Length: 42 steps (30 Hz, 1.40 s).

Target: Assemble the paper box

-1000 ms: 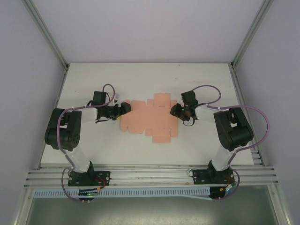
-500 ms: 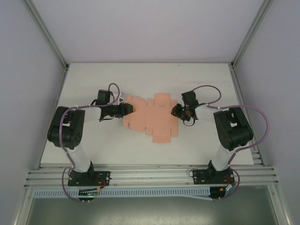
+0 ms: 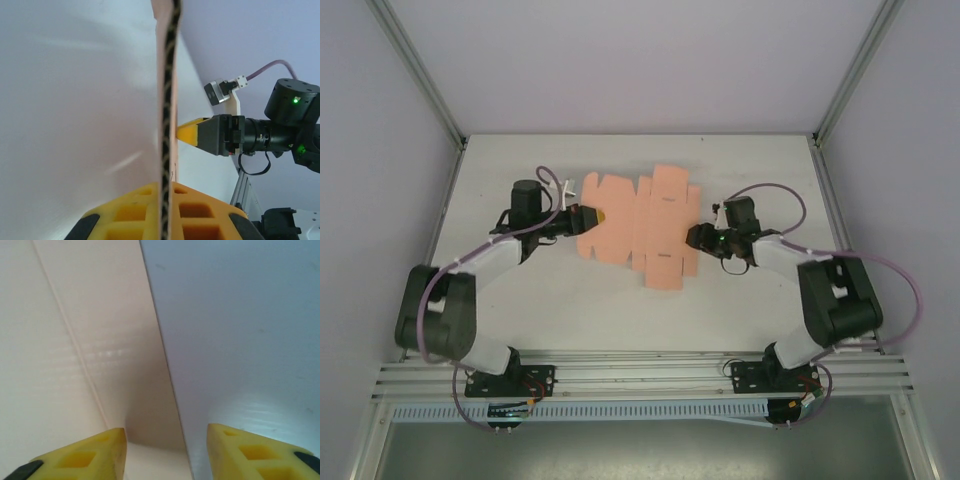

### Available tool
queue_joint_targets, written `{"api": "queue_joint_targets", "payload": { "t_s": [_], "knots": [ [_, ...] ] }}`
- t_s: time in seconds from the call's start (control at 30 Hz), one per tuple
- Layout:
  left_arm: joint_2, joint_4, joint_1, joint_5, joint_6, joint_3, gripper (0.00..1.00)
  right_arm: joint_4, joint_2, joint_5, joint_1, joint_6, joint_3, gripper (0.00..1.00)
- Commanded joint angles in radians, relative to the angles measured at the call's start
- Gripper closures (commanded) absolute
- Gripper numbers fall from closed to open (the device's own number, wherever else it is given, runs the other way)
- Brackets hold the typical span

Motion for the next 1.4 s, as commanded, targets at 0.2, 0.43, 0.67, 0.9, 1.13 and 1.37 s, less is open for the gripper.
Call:
{"api": "queue_joint_targets", "payload": {
  "t_s": [0.2, 0.43, 0.67, 0.9, 1.13, 1.37],
  "knots": [
    [-0.321, 0.163, -0.005, 0.102, -0.096, -0.085, 1.00, 0.092, -0.389, -0.318, -0.102, -0.057, -0.099, 0.48],
    [-0.472, 0.200, -0.003, 0.073, -0.145, -0.154, 1.00, 0.119, -0.546, -0.407, -0.107, -0.066, -0.146, 0.46],
    [-0.488, 0.215, -0.005, 0.046, -0.178, -0.169, 1.00, 0.202, -0.563, -0.472, -0.108, -0.016, -0.128, 0.76],
    [-0.496, 0.201, -0.005, -0.018, -0.155, -0.183, 1.00, 0.093, -0.573, -0.418, -0.107, -0.067, -0.095, 1.00],
    [-0.486, -0.191, -0.003, -0.369, -0.061, -0.133, 0.02, -0.242, -0.518, -0.137, -0.062, -0.332, 0.010, 1.00],
    [-0.453, -0.478, -0.003, -0.674, -0.028, -0.142, 0.02, -0.361, -0.360, 0.023, -0.031, -0.502, 0.065, 1.00]
  ]
}}
